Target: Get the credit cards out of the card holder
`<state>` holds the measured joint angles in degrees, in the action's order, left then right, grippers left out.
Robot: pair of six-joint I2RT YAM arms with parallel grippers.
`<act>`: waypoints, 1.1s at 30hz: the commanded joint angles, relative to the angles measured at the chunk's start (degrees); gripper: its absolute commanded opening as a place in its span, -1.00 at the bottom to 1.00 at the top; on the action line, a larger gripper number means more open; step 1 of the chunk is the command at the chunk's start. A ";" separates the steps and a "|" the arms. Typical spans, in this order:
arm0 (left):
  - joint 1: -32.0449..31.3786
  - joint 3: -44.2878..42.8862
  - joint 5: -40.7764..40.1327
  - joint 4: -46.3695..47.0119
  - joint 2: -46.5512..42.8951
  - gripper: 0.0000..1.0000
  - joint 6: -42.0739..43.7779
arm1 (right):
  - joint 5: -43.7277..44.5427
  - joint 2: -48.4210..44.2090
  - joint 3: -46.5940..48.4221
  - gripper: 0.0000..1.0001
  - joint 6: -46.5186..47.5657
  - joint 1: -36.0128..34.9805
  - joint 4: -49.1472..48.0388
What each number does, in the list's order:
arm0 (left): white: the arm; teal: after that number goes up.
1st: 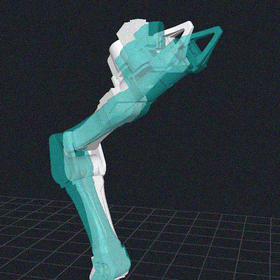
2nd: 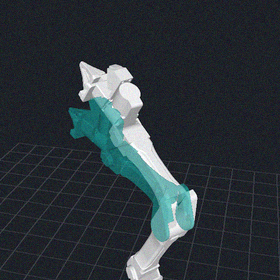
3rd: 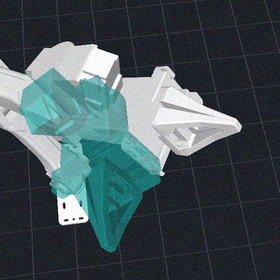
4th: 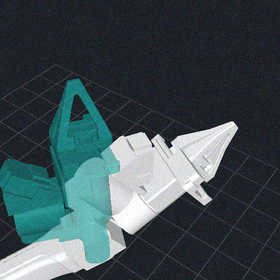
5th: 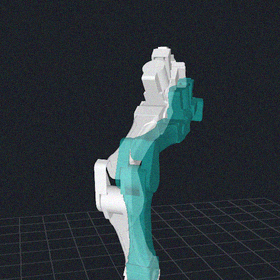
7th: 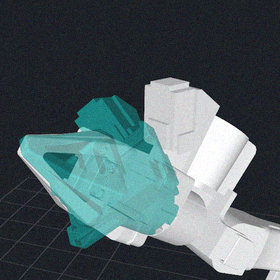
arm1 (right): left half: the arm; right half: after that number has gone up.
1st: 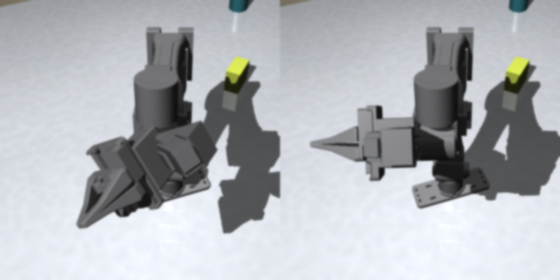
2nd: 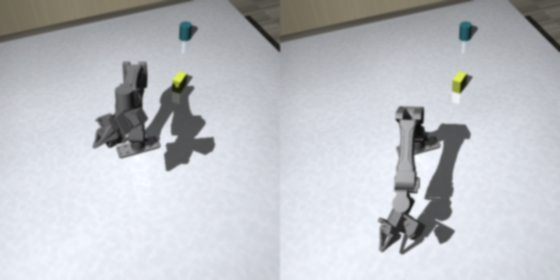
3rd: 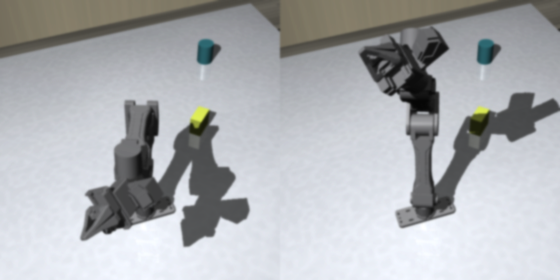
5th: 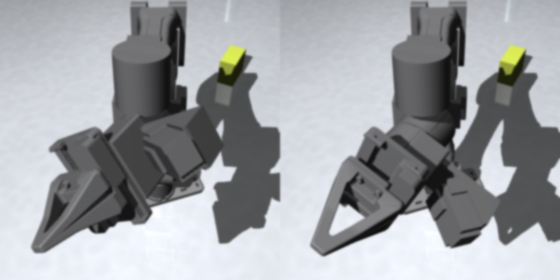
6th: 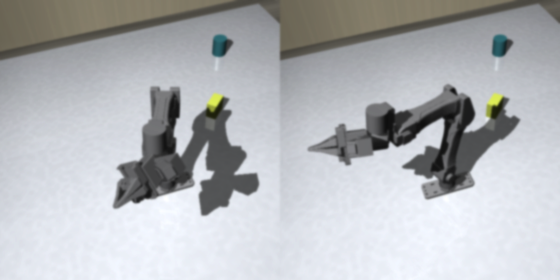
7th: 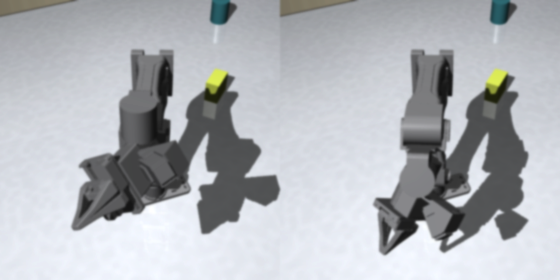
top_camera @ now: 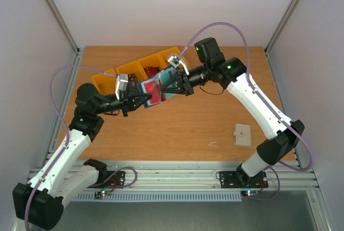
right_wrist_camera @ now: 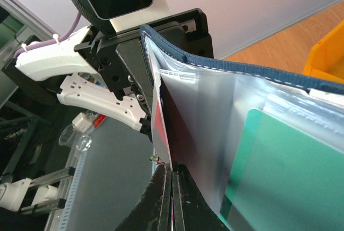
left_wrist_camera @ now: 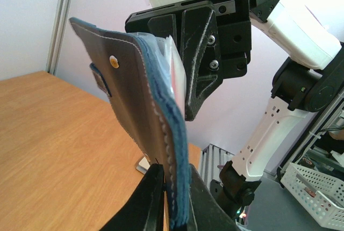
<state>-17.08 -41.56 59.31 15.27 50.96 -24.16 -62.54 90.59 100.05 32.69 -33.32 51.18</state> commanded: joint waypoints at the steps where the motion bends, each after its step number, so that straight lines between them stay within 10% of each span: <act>1: 0.17 -0.63 -0.98 2.70 -0.90 -0.88 0.04 | 1.37 -2.09 2.68 -0.97 2.78 0.81 4.47; 5: 0.11 -0.67 -0.86 2.45 -0.95 -0.69 0.04 | 1.33 -2.30 2.61 -0.97 2.50 2.03 4.90; 13: 0.08 -0.55 -2.28 1.30 -1.34 -0.99 0.43 | 0.51 -2.29 3.99 -0.98 1.27 2.02 3.76; 19: 0.14 -0.22 -16.56 -7.70 -2.68 -0.99 1.84 | 5.67 -2.40 4.14 -0.98 1.44 5.53 6.91; 26: 1.02 0.93 -47.67 -22.26 -4.57 -0.99 6.67 | 25.12 5.54 16.53 -0.98 -7.08 7.30 11.27; 33: 3.56 3.24 -57.98 -23.38 -11.13 -0.99 8.57 | 51.56 21.52 33.35 -0.98 -14.10 2.02 14.86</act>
<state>-14.85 -39.22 11.18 -8.73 44.51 -17.74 -28.97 103.63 125.73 23.81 -27.90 61.82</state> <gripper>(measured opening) 0.039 0.016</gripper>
